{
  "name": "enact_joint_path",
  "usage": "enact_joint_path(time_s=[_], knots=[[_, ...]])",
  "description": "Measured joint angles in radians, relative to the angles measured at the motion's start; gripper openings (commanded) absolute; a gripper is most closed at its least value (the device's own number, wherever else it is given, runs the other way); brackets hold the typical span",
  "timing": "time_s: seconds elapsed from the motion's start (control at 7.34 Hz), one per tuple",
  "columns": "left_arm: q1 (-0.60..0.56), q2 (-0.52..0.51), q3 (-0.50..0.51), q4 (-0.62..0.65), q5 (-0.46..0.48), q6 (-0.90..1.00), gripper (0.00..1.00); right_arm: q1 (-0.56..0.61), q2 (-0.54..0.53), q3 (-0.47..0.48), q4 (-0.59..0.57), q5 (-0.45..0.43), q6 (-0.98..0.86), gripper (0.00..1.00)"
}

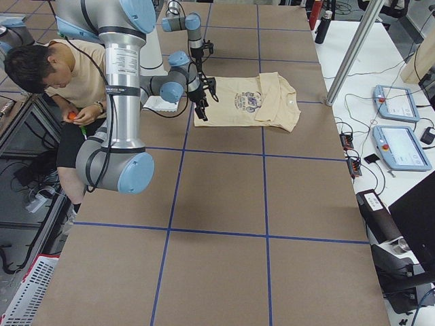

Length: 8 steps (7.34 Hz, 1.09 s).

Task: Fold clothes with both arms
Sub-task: 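Grasp the bottom hem corners with both grippers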

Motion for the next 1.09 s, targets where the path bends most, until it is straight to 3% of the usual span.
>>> enact_joint_path(time_s=[0.82,0.95,1.09], knots=[[-0.001,-0.029,0.034,0.000,0.000,0.000,0.45,-0.001,0.007,-0.010,0.000,-0.001,-0.001,1.00],[-0.001,-0.035,0.041,0.000,0.000,0.000,0.43,-0.001,0.008,-0.011,0.000,-0.001,-0.001,1.00],[-0.002,-0.037,0.044,0.000,0.000,0.000,0.33,-0.001,0.008,-0.011,0.000,-0.001,-0.001,1.00]])
